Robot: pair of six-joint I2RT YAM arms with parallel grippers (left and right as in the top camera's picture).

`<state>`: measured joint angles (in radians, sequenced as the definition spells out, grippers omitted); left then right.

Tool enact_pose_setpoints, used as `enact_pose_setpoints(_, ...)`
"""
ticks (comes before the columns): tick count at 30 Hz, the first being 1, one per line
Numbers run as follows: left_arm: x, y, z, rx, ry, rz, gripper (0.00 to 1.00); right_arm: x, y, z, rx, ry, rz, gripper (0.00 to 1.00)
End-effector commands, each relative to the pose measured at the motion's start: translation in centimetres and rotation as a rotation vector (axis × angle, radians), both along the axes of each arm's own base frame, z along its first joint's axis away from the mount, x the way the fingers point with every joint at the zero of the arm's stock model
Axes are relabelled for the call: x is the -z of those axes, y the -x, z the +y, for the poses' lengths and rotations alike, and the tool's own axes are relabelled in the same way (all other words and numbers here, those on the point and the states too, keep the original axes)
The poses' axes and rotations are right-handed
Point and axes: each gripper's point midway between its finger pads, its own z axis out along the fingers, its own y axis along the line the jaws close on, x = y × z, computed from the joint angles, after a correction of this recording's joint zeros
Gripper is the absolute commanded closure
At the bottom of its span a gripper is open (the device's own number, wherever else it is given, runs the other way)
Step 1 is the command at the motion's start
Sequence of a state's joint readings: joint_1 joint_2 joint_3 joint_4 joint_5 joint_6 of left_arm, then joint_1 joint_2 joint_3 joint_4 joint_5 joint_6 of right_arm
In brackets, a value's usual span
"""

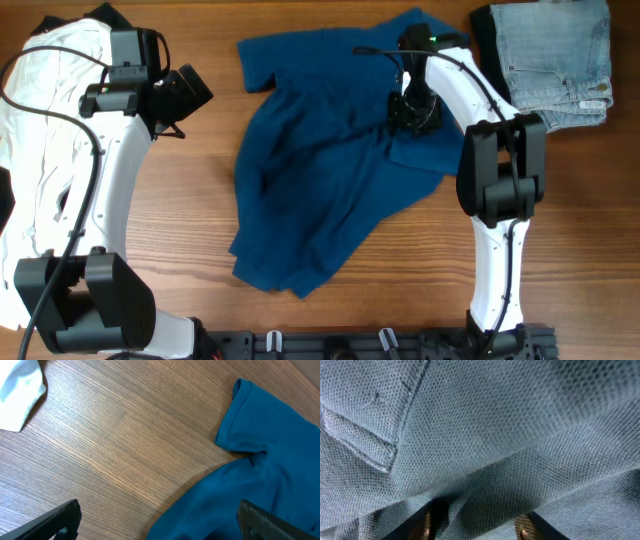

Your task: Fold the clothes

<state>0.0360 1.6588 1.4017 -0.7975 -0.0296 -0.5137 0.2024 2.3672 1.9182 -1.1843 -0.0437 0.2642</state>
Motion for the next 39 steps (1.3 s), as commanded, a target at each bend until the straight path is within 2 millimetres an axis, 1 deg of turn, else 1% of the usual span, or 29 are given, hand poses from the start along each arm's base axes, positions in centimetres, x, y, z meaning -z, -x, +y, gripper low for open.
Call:
enact_pose_setpoints(1,0.3,-0.1,0.5,-0.003,-0.018,0.008,0.0,-0.2,0.3,-1.4,0.024,0.085,-0.009,0.79)
enact_pose_setpoints(2,0.3,-0.1,0.5,-0.003,-0.018,0.008,0.0,-0.5,0.0,-1.6,0.03,0.087,-0.018,0.87)
enact_pose_setpoints(4,0.3,-0.1,0.5,-0.003,-0.018,0.008,0.0,-1.8,-0.6,-2.2,0.049,0.081,-0.043,0.96)
enact_pose_setpoints(6,0.3,-0.1,0.5,-0.003,-0.018,0.008,0.0,-4.4,-1.3,-3.4,0.079,0.078,-0.078,0.96)
enact_pose_setpoints(7,0.3,-0.1,0.5,-0.003,-0.018,0.008,0.0,-6.6,-1.5,-4.9,0.108,0.085,-0.113,0.96)
enact_pose_setpoints(8,0.3,-0.1,0.5,-0.003,-0.018,0.008,0.0,-7.5,-1.5,-5.6,0.121,0.091,-0.127,0.96)
enact_pose_setpoints(9,0.3,-0.1,0.5,-0.003,-0.017,0.008,0.0,-9.1,-1.3,-7.1,0.15,0.102,-0.15,0.96)
enact_pose_setpoints(11,0.3,-0.1,0.5,-0.003,-0.017,0.008,0.0,-10.9,-0.9,-9.4,0.198,0.115,-0.171,0.96)
enact_pose_setpoints(13,0.3,-0.1,0.5,-0.003,-0.018,0.008,0.0,-12.2,-0.2,-12.2,0.264,0.119,-0.176,0.95)
enact_pose_setpoints(15,0.3,-0.1,0.5,-0.003,-0.017,0.008,0.0,-12.6,0.4,-14.3,0.307,0.112,-0.163,0.94)
enact_pose_setpoints(16,0.3,-0.1,0.5,-0.003,-0.017,0.008,0.0,-12.5,0.8,-15.1,0.317,0.094,-0.149,0.92)
enact_pose_setpoints(17,0.3,-0.1,0.5,-0.003,-0.017,0.008,0.0,-12.5,1.0,-15.5,0.316,0.066,-0.139,0.87)
enact_pose_setpoints(19,0.3,-0.1,0.5,-0.003,-0.017,0.008,0.0,-12.5,1.2,-15.9,0.318,0.051,-0.136,0.83)
enact_pose_setpoints(21,0.3,-0.1,0.4,-0.001,-0.013,0.008,0.0,-12.5,1.1,-15.9,0.31,0.051,-0.137,0.76)
enact_pose_setpoints(22,0.3,-0.1,0.2,0.007,-0.001,0.008,0.0,-12.5,1.0,-15.9,0.311,0.051,-0.141,0.71)
enact_pose_setpoints(23,0.3,-0.1,-0.1,0.016,0.016,0.01,0.0,-12.5,1.0,-15.9,0.311,0.051,-0.143,0.69)
enact_pose_setpoints(25,0.5,0.1,-1.2,0.044,0.062,0.017,0.0,-12.5,0.8,-16.1,0.315,0.051,-0.151,0.64)
enact_pose_setpoints(27,0.9,0.4,-2.1,0.068,0.077,0.042,0.0,-12.5,0.8,-16.4,0.323,0.052,-0.152,0.64)
enact_pose_setpoints(28,1.2,0.5,-2.5,0.079,0.076,0.053,0.0,-12.5,0.9,-16.7,0.329,0.053,-0.15,0.68)
enact_pose_setpoints(29,1.6,0.7,-3.0,0.102,0.071,0.068,0.0,-12.5,1.0,-17.0,0.338,0.053,-0.148,0.77)
enact_pose_setpoints(30,1.9,0.8,-3.7,0.129,0.068,0.083,0.0,-12.5,1.1,-17.5,0.35,0.054,-0.146,0.93)
enact_pose_setpoints(31,2.3,1.0,-4.4,0.146,0.071,0.1,0.0,-12.5,1.2,-17.8,0.363,0.054,-0.147,0.96)
enact_pose_setpoints(33,3.2,1.6,-6.4,0.204,0.099,0.138,0.0,-12.5,1.2,-18.2,0.38,0.045,-0.148,0.96)
enact_pose_setpoints(34,3.8,2.1,-8.0,0.261,0.124,0.167,0.0,-12.5,1.2,-18.2,0.38,0.038,-0.149,0.91)
enact_pose_setpoints(35,4.8,3.2,-10.2,0.334,0.154,0.222,0.0,-12.5,1.2,-18.1,0.376,0.036,-0.15,0.78)
enact_pose_setpoints(37,6.3,4.9,-12.6,0.418,0.172,0.308,0.0,-12.5,1.0,-17.9,0.373,0.036,-0.154,0.7)
enact_pose_setpoints(39,7.7,6.8,-14.5,0.466,0.19,0.399,0.0,-12.5,0.8,-18.0,0.366,0.035,-0.165,0.65)
